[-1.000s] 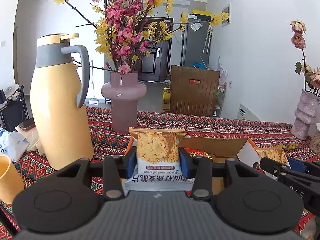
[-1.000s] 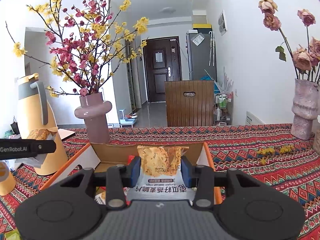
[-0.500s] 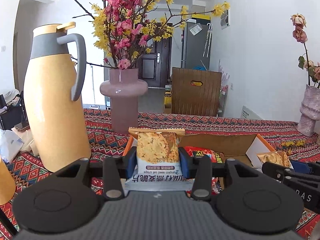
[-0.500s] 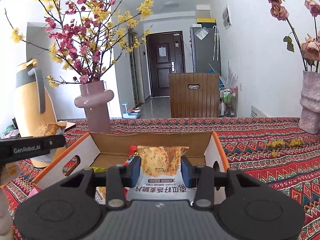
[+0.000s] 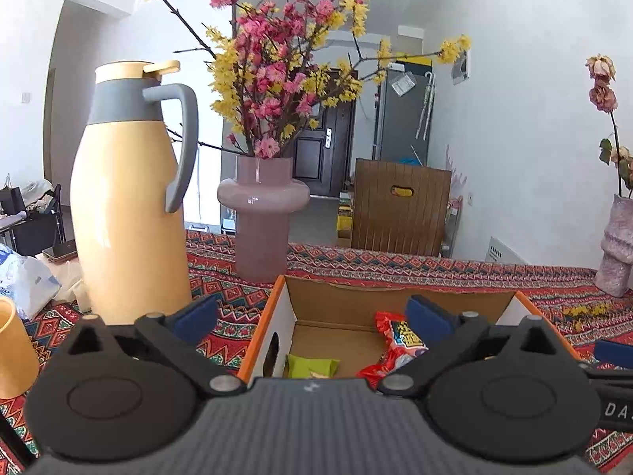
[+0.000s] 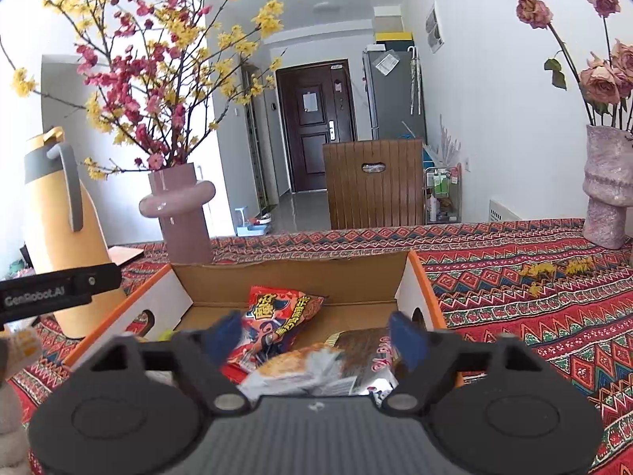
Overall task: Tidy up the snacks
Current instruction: 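Move both open tools back from the box to above the snack pile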
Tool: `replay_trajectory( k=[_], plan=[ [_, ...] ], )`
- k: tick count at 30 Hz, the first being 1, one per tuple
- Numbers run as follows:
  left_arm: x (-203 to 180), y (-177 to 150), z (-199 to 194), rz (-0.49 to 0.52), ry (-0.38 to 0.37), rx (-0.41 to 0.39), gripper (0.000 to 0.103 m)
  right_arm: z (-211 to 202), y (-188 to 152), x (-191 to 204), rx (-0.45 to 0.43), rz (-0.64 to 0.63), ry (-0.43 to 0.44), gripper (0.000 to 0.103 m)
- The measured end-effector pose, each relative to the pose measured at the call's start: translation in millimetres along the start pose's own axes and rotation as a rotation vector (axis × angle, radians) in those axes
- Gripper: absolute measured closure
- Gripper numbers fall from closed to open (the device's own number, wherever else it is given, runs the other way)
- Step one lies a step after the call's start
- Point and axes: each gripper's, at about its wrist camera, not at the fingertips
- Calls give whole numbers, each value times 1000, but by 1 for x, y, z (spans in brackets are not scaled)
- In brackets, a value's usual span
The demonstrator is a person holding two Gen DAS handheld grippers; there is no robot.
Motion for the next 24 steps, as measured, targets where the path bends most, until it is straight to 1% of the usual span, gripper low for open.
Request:
replay_trajectory(
  k=[1, 13, 24],
  plan=[
    [1, 0, -1, -4, 1, -3, 0, -1, 0, -1, -9, 3, -6, 0],
    [7, -3, 3, -38, -11, 21, 0, 0, -5, -4, -9, 32, -13, 0],
    [8, -2, 4, -51, 3, 15, 0, 0, -6, -3, -11, 26, -20, 0]
  ],
)
Point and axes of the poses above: each gripper's, at about its wrist camera, not at the fingertips, and z roughly the way its jaws point, x to its left, y to its top, and after that the axes turned 3 degrees about y, right-handed
